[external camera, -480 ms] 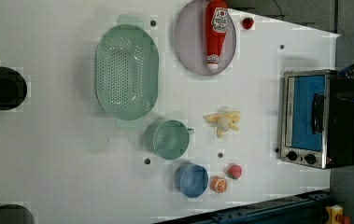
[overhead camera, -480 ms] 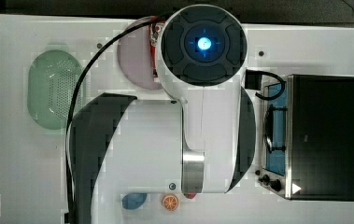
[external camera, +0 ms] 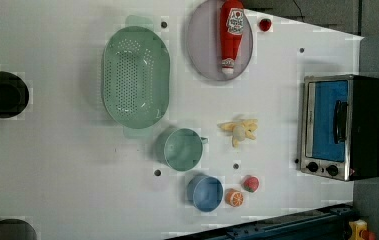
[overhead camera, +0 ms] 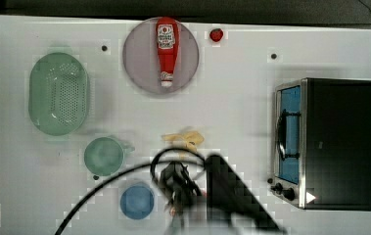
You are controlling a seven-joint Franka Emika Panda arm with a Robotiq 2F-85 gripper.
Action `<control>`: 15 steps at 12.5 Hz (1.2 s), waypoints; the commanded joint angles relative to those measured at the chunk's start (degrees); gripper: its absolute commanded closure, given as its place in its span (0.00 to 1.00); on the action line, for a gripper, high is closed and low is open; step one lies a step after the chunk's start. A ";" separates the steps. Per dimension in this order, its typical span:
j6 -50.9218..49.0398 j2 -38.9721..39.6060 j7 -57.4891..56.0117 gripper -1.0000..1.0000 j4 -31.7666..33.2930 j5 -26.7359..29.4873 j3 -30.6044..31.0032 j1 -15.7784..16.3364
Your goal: Pick banana from table and place on oven.
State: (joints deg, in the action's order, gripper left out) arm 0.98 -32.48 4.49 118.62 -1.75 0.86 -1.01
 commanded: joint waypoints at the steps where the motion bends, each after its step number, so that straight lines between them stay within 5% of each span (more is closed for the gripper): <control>1: 1.11 6.79 -1.40 0.00 1.43 1.01 -0.27 -0.64; 9: 21.74 25.60 -1.39 0.00 6.55 1.00 0.44 -0.61; 15: 44.15 35.84 -0.94 0.00 16.60 1.04 0.45 -0.50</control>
State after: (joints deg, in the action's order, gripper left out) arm 44.20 5.13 4.56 136.53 -0.29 1.31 -2.92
